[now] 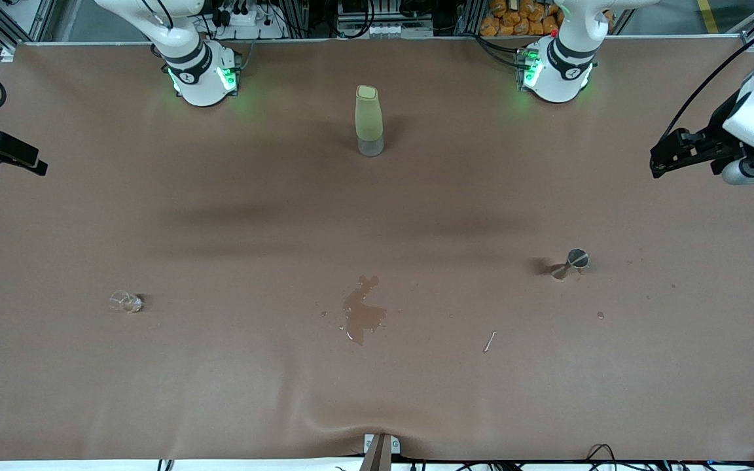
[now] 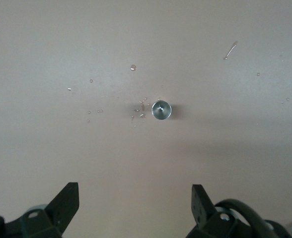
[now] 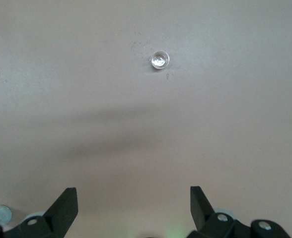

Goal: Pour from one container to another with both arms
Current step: 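Move the left gripper toward the steel jigger while the right gripper approaches the beaker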

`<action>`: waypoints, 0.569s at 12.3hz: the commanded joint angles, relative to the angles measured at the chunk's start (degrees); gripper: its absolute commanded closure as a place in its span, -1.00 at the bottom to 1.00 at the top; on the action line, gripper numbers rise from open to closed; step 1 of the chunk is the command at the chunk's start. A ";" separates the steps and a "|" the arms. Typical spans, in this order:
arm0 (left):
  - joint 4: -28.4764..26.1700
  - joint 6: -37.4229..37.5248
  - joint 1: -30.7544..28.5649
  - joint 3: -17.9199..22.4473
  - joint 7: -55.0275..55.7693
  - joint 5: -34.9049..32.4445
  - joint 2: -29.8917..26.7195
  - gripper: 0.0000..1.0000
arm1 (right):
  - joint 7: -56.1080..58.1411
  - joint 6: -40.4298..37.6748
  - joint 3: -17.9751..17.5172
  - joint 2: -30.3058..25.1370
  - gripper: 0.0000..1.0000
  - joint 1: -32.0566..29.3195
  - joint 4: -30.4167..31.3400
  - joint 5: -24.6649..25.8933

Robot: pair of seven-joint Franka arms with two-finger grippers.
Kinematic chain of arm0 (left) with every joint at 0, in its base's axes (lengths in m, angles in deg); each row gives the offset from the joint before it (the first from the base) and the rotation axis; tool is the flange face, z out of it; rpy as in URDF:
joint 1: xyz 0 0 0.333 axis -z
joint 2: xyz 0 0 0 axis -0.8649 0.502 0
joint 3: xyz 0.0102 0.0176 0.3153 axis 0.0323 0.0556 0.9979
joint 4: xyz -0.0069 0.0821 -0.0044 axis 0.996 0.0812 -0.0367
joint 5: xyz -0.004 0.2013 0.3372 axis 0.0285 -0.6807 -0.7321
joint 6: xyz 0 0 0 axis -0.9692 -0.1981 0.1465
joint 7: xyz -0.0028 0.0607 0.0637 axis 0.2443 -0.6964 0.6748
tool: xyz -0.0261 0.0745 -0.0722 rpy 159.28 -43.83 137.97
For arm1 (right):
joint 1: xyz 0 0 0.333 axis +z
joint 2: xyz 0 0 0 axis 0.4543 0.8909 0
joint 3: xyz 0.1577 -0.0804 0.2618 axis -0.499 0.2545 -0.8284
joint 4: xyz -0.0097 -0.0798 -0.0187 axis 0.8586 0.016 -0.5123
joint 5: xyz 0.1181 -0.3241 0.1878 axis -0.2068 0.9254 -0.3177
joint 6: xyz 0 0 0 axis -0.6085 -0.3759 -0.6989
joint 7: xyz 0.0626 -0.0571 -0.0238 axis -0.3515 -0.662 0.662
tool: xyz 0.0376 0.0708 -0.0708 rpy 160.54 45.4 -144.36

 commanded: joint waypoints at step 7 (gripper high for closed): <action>-1.46 1.26 -3.47 0.38 -2.92 6.87 1.08 -1.00 | -1.20 -1.38 -0.49 -0.80 -1.00 1.94 0.00 -0.82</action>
